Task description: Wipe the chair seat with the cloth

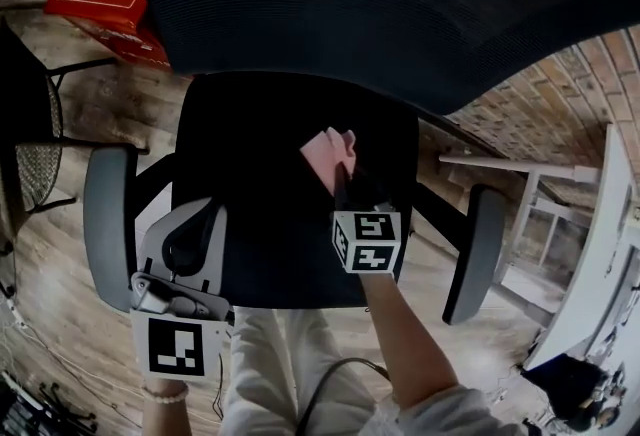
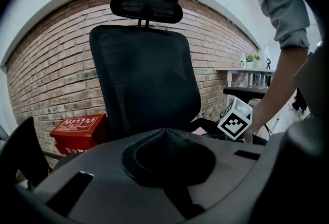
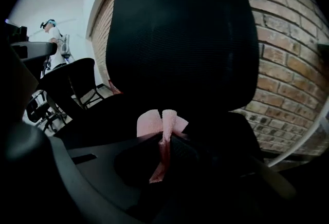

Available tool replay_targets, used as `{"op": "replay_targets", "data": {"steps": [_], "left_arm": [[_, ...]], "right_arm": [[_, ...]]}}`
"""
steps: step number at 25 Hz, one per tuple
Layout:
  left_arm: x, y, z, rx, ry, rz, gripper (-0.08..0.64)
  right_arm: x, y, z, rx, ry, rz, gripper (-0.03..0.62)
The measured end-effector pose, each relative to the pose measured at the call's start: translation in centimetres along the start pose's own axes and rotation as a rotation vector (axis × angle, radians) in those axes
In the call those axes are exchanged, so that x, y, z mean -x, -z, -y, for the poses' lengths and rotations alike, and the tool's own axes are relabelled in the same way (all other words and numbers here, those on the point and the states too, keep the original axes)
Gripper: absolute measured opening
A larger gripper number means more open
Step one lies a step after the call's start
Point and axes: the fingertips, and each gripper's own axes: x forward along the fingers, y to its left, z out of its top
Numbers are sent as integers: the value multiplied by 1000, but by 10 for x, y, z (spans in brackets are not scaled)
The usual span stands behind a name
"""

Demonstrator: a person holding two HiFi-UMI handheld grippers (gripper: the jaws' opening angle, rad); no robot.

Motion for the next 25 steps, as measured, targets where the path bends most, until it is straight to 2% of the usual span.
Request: {"op": "replay_targets", "data": {"steps": [9,12,17,25], "left_arm": [[-3,-9,12,-23,37,12,18],[-2,-13,16,-19,42,16,18],[1,-16,17,-23,45,21,18],[18,-5,11,-21,32,8,18]], "right_arm": [[60,40,79,-70,241,-52,55],[77,54,93,-99,283,-77,55],[77,59,82,-149,242,-72,55],[46,52,2,-147,50,-63,55]]}}
